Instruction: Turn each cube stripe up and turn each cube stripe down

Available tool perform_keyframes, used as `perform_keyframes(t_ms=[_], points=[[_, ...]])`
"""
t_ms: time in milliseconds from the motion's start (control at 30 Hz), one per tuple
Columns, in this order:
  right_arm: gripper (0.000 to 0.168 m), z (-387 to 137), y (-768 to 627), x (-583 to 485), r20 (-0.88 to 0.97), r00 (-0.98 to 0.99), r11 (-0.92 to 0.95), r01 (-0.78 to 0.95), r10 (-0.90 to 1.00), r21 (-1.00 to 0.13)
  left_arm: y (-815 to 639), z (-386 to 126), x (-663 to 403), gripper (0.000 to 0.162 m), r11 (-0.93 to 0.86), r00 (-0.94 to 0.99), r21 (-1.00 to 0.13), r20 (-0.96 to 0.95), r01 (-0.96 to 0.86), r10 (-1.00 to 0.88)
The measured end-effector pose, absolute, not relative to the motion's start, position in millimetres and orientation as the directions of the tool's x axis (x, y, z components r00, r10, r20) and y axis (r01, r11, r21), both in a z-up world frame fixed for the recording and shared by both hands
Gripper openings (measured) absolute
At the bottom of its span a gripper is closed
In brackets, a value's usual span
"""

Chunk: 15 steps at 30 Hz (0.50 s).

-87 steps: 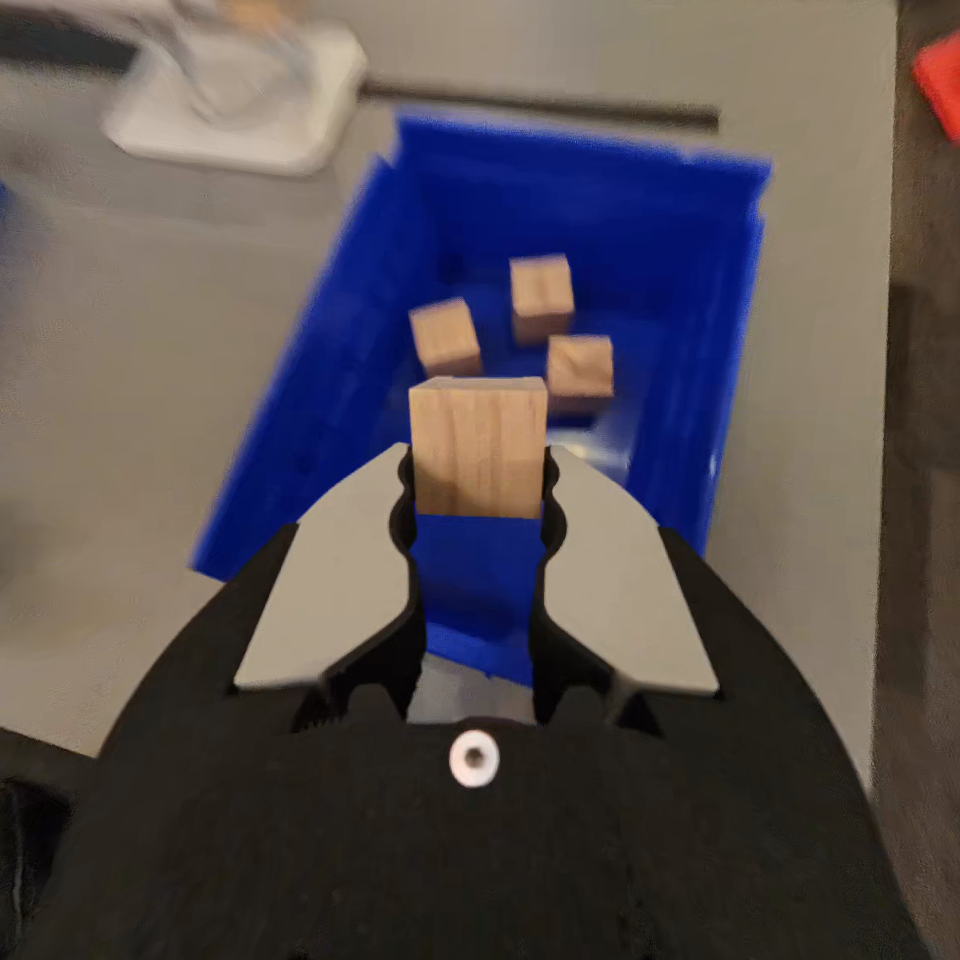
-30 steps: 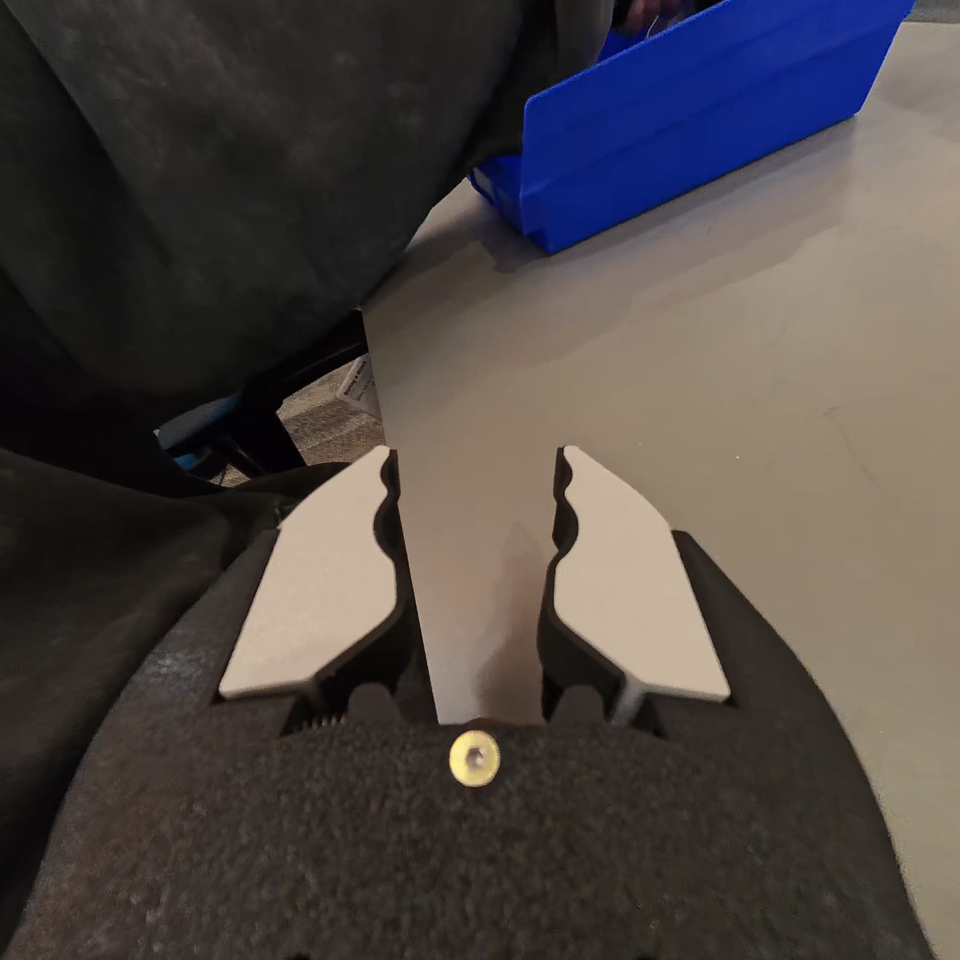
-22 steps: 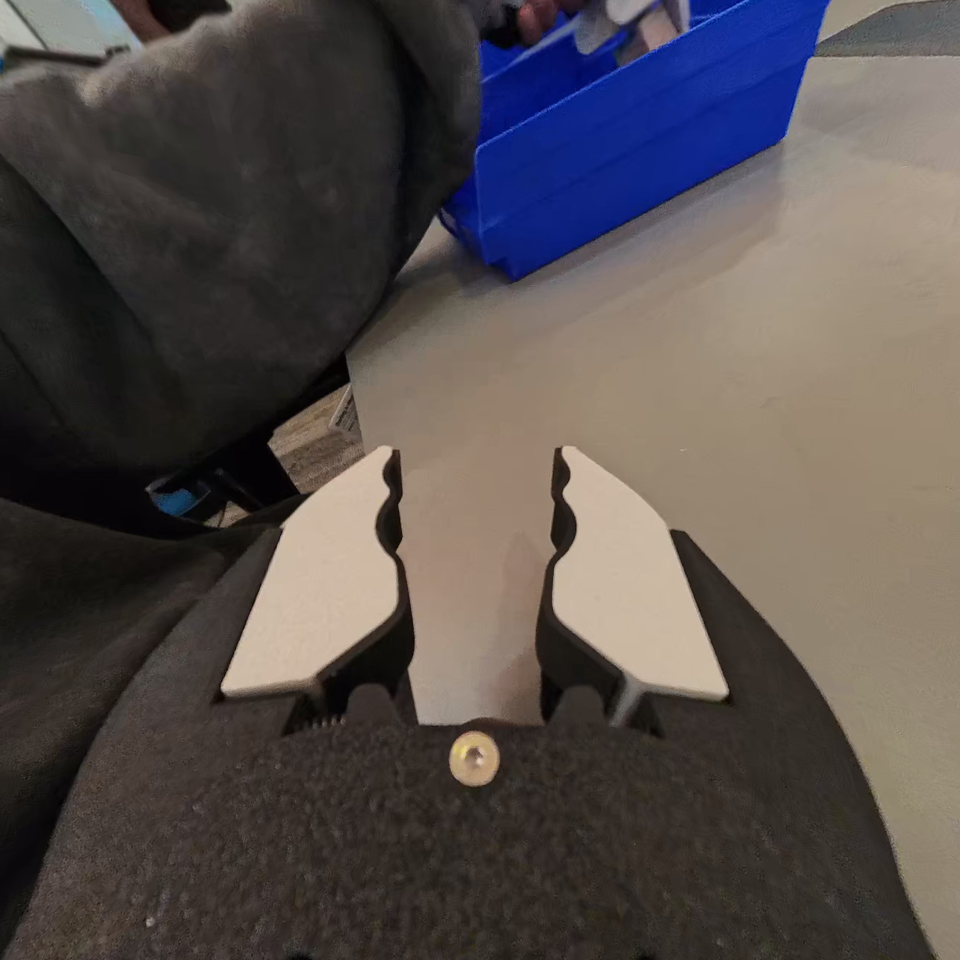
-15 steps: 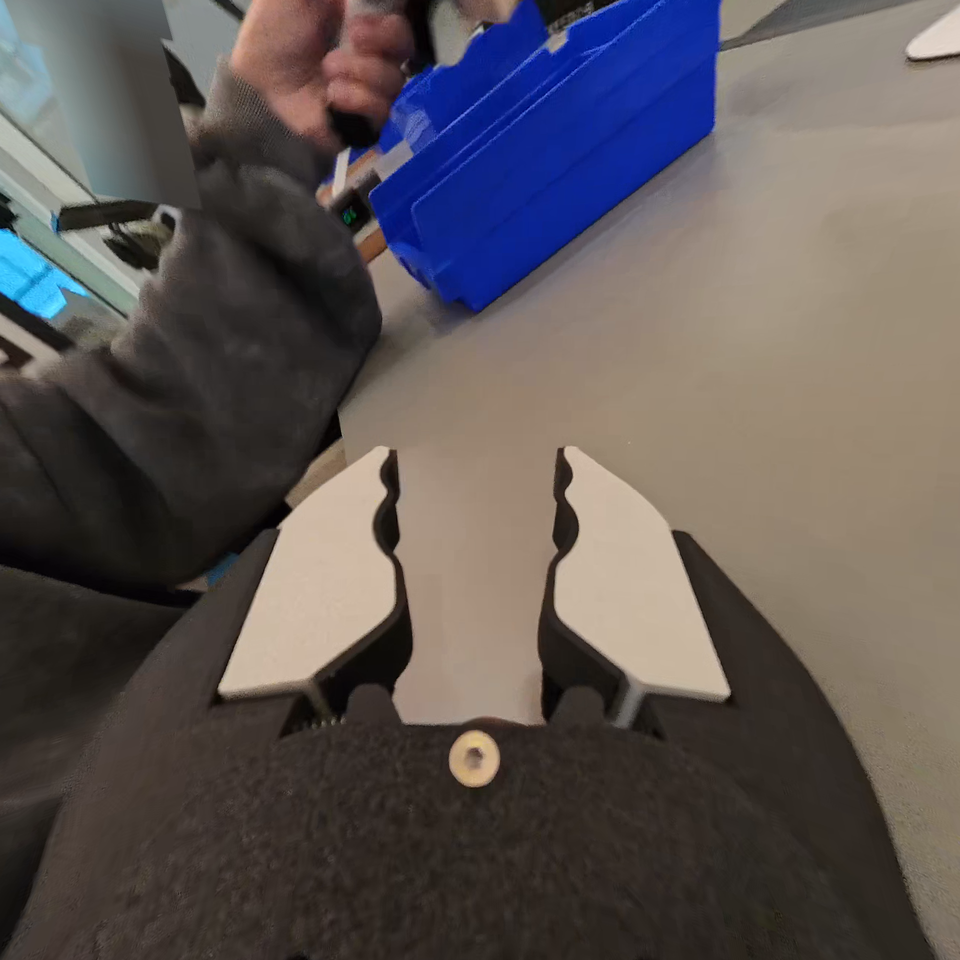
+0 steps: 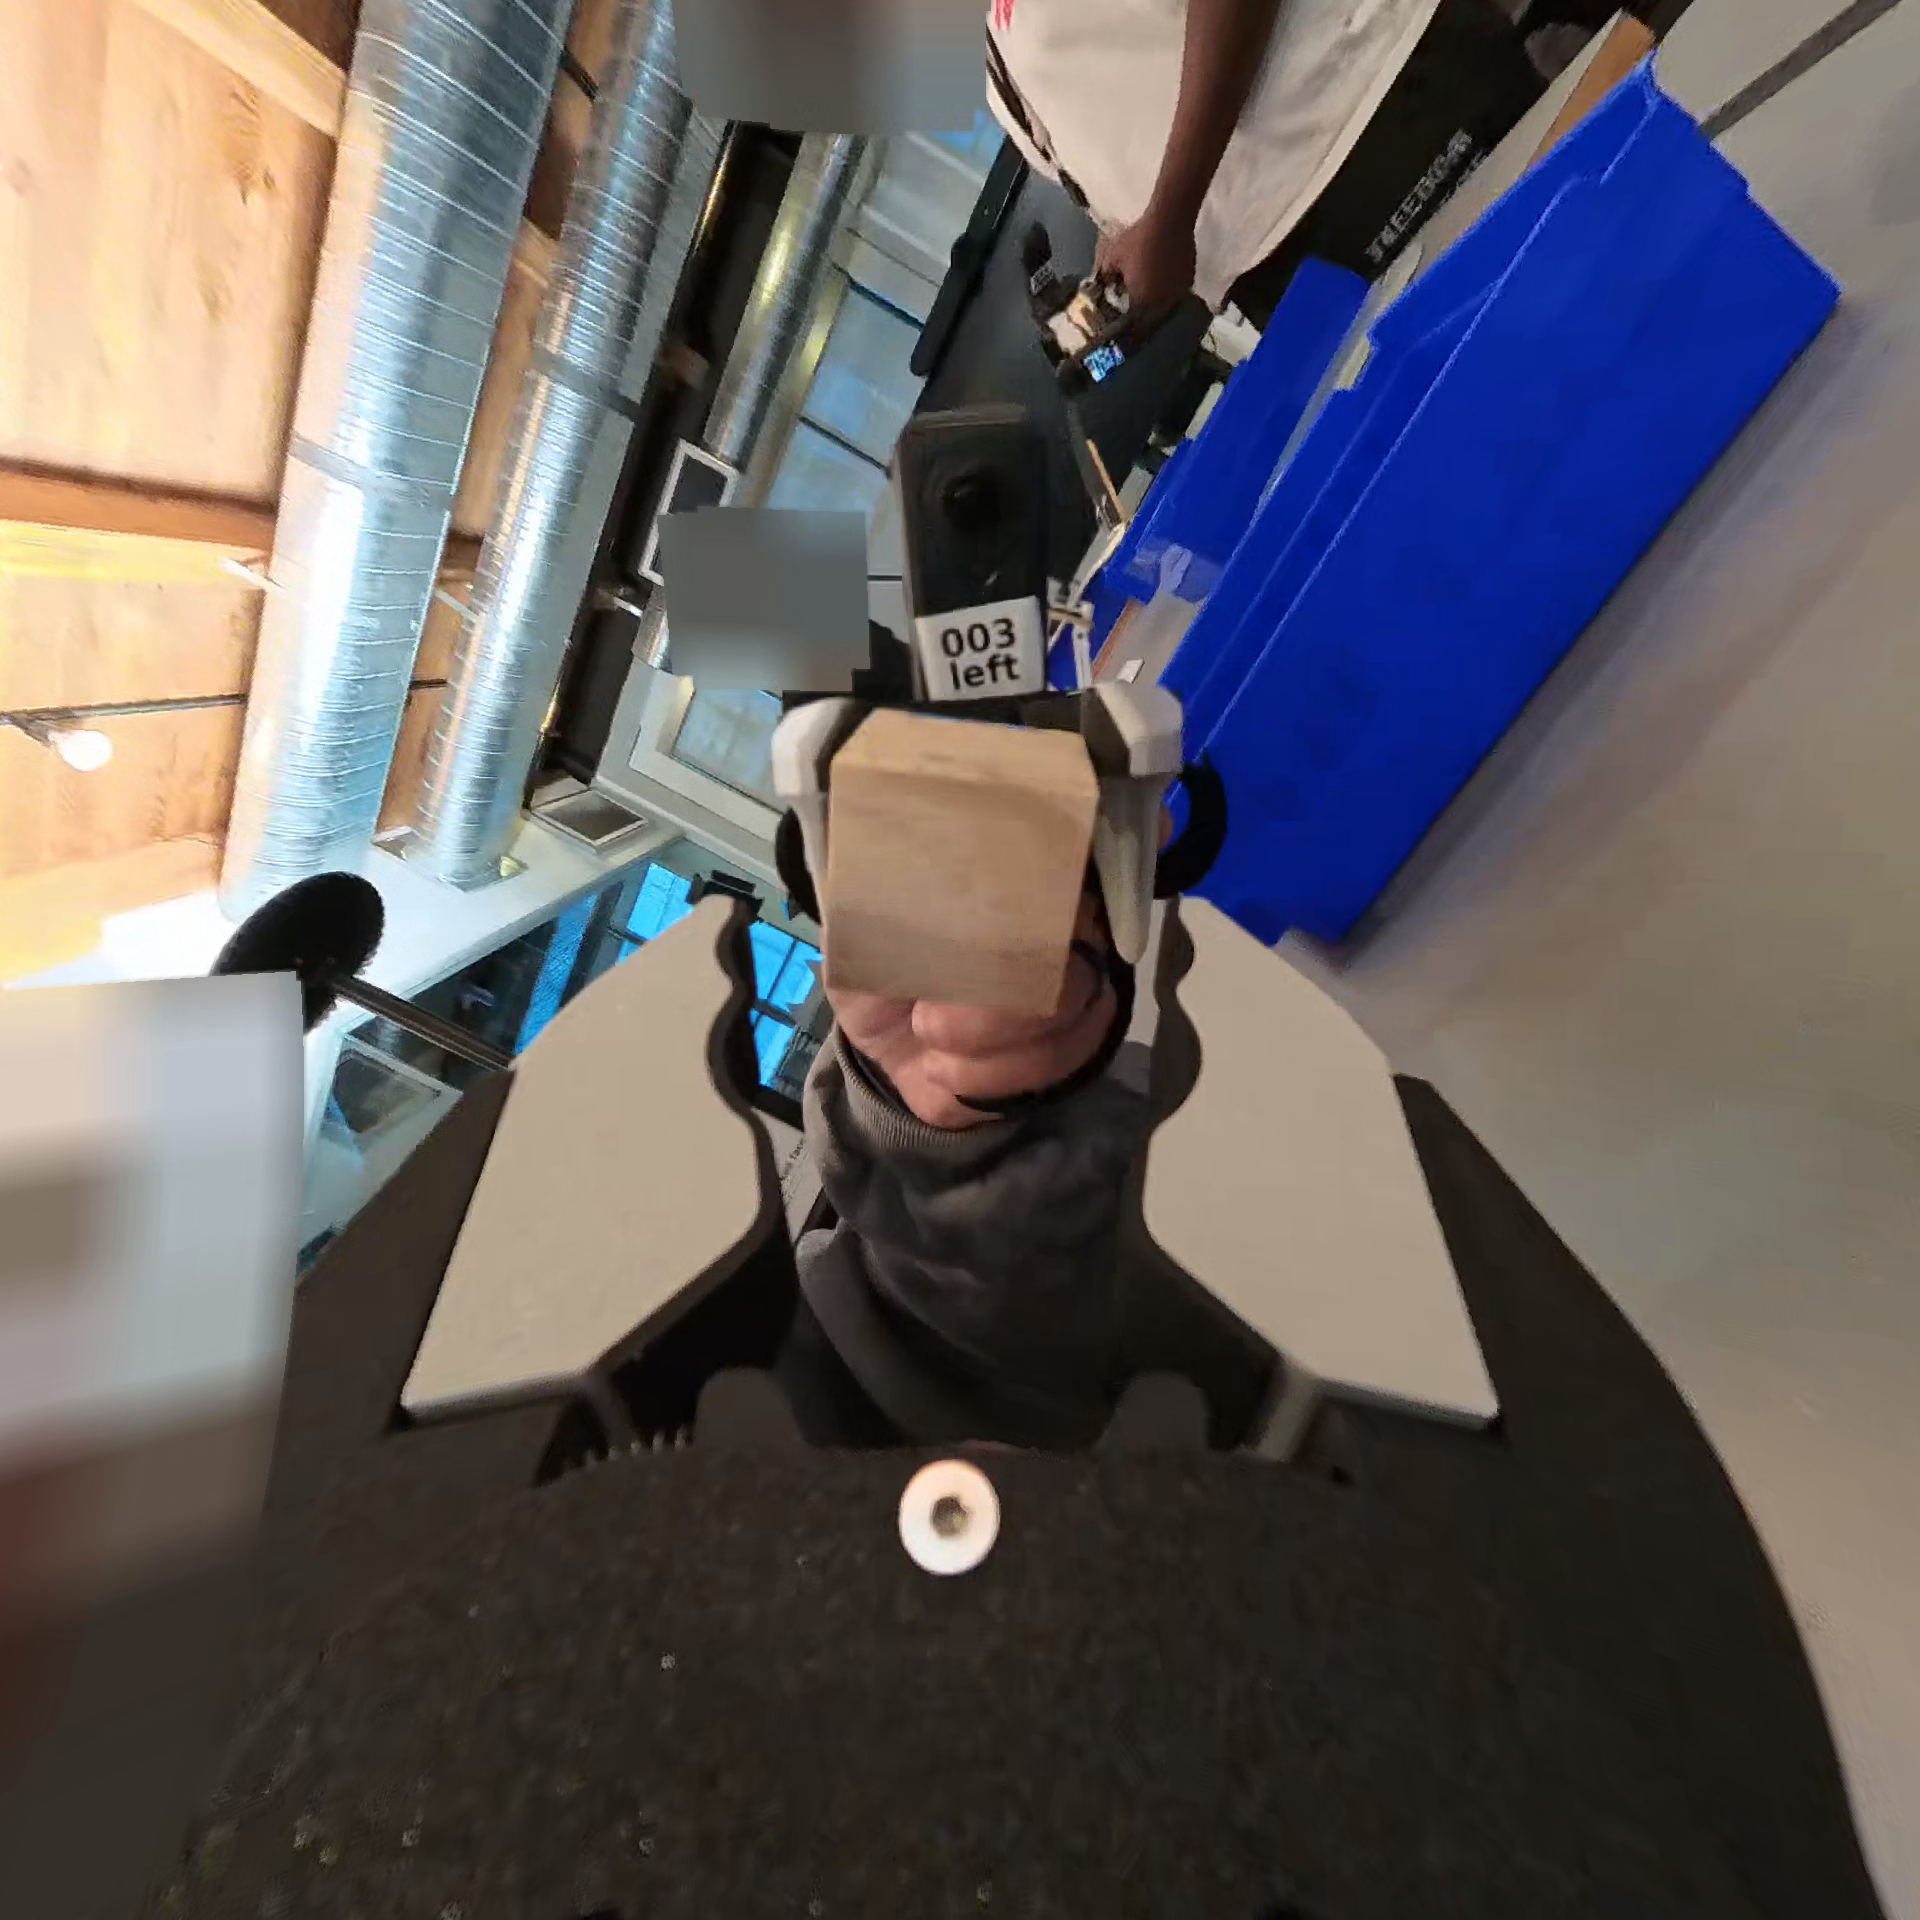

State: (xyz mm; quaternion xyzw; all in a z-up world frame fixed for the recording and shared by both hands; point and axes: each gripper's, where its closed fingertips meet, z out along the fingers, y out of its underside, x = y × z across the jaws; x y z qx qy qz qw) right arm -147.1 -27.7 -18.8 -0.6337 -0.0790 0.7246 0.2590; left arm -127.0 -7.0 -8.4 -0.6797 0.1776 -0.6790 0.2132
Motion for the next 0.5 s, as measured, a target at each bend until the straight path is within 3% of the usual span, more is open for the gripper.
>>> perform_keyframes(t_ms=[67,167,300,333,400,500], points=[[0.045,-19.7,-31.5,-151.0,-0.877,-0.114,-0.87,-0.241,0.467,-0.431,-8.6,-9.6,-125.3,0.045,-0.816,0.056,-0.576,0.818,0.057,-0.573],[0.045,-24.8,-29.3,-147.2,-0.895,-0.145,-0.89,-0.252,0.422,-0.379,-8.9,-17.3,-124.4,0.046,-0.798,0.117,-0.6,0.798,0.064,-0.591],[0.045,-28.7,-31.7,-142.6,-0.882,-0.074,-0.869,-0.228,0.465,-0.439,-19.3,-24.4,-130.0,0.046,-0.78,0.125,-0.626,0.775,0.019,-0.619],[0.045,-26.9,-33.6,-141.5,-0.879,-0.074,-0.866,-0.226,0.472,-0.446,-19.2,-23.6,-137.3,0.053,-0.772,0.145,-0.635,0.768,0.037,-0.624],[0.045,-19.9,-34.6,-132.7,-0.872,-0.083,-0.86,-0.234,0.483,-0.454,-19.6,-19.8,-158.5,0.088,-0.751,0.183,-0.653,0.753,0.092,-0.632],[0.045,0.8,-25.5,-95.0,-0.822,0.017,-0.786,-0.283,0.569,-0.55,-45.6,-18.0,-184.7,0.09,-0.701,0.147,-0.704,0.71,0.116,-0.689]])
